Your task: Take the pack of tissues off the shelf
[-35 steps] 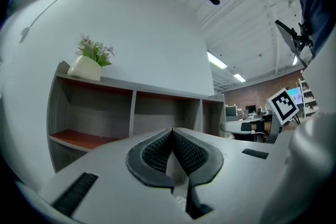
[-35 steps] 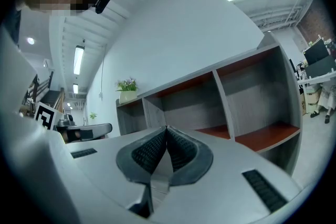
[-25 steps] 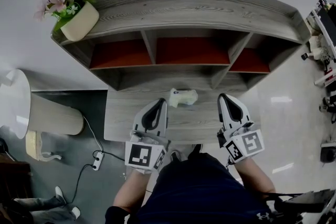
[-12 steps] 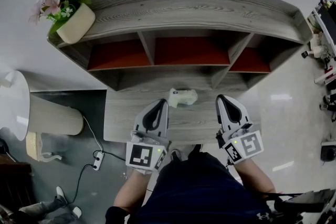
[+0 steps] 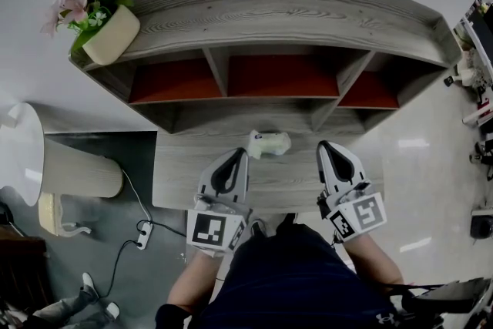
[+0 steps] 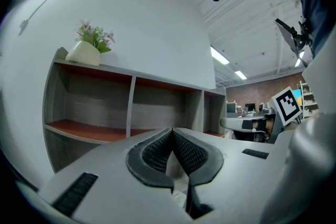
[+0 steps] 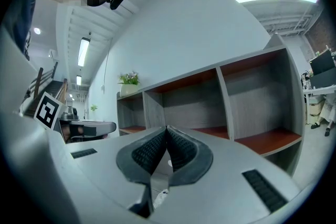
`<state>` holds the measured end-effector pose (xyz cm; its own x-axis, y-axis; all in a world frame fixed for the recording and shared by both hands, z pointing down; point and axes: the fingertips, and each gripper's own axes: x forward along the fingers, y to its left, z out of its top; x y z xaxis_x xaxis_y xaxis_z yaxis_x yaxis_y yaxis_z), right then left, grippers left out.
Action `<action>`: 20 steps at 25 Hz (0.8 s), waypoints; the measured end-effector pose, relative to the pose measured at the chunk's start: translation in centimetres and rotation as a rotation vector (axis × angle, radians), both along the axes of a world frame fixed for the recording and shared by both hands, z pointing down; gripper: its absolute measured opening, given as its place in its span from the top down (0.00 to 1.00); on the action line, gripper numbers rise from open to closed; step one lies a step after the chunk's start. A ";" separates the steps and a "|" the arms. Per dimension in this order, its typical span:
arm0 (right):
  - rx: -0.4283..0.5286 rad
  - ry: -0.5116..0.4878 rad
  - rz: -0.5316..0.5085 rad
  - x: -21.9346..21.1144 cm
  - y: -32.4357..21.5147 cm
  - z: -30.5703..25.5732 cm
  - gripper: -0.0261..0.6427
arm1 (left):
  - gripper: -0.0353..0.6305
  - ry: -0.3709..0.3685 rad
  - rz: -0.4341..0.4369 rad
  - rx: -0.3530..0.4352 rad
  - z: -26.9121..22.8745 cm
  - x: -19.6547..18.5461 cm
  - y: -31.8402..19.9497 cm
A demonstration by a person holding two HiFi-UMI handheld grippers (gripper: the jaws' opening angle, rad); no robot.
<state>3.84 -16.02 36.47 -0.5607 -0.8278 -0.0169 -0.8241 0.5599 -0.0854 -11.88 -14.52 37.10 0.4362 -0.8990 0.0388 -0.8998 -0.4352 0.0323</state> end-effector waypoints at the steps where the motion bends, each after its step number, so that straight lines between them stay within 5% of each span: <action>1: -0.002 0.000 0.000 0.0 0.0 0.1 0.94 | 0.92 0.000 0.000 -0.001 0.0 0.0 0.0; 20: -0.003 0.000 -0.014 -0.2 -0.1 0.2 0.94 | 0.92 -0.002 0.000 -0.005 0.3 0.1 -0.1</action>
